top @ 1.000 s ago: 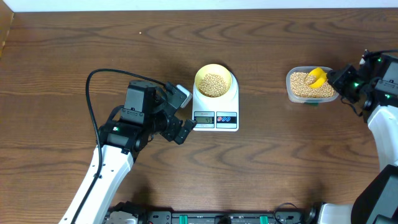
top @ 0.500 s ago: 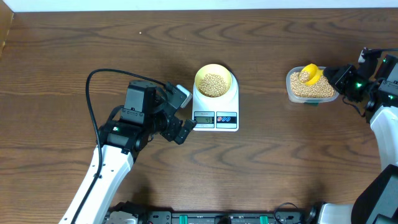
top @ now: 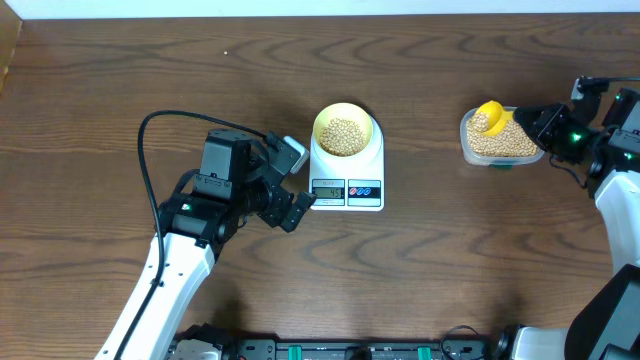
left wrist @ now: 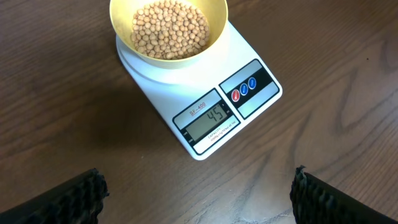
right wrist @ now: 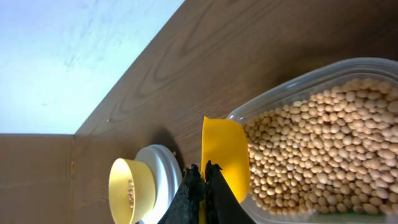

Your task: Scoop item into bowl and weigh 50g on scale

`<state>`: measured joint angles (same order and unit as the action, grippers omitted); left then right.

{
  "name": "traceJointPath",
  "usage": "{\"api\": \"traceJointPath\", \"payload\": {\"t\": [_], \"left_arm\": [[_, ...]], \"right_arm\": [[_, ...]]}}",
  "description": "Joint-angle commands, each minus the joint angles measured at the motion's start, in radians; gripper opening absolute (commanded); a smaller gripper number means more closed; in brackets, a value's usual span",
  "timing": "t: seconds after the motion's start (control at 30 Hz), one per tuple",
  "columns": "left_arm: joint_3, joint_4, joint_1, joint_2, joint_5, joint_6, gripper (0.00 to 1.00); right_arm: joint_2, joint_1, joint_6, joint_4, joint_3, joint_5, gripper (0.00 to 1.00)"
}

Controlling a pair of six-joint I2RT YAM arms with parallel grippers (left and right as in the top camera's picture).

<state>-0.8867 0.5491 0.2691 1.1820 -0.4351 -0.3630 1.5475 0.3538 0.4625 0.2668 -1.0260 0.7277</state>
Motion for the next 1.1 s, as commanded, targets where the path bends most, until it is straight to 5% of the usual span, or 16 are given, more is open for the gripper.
{"api": "traceJointPath", "payload": {"t": [0.0, 0.53, 1.07], "left_arm": [[0.001, -0.002, -0.004, 0.002, 0.006, 0.006, 0.97], [0.001, -0.002, -0.004, 0.002, 0.006, 0.006, 0.97], [0.001, -0.002, -0.004, 0.002, 0.006, 0.006, 0.96]], "right_arm": [[0.008, -0.026, -0.014, -0.023, 0.000, 0.042, 0.01], [0.008, -0.202, 0.110, -0.178, 0.000, 0.025, 0.01], [0.009, -0.425, 0.040, -0.335, 0.000, -0.057, 0.01]]}}
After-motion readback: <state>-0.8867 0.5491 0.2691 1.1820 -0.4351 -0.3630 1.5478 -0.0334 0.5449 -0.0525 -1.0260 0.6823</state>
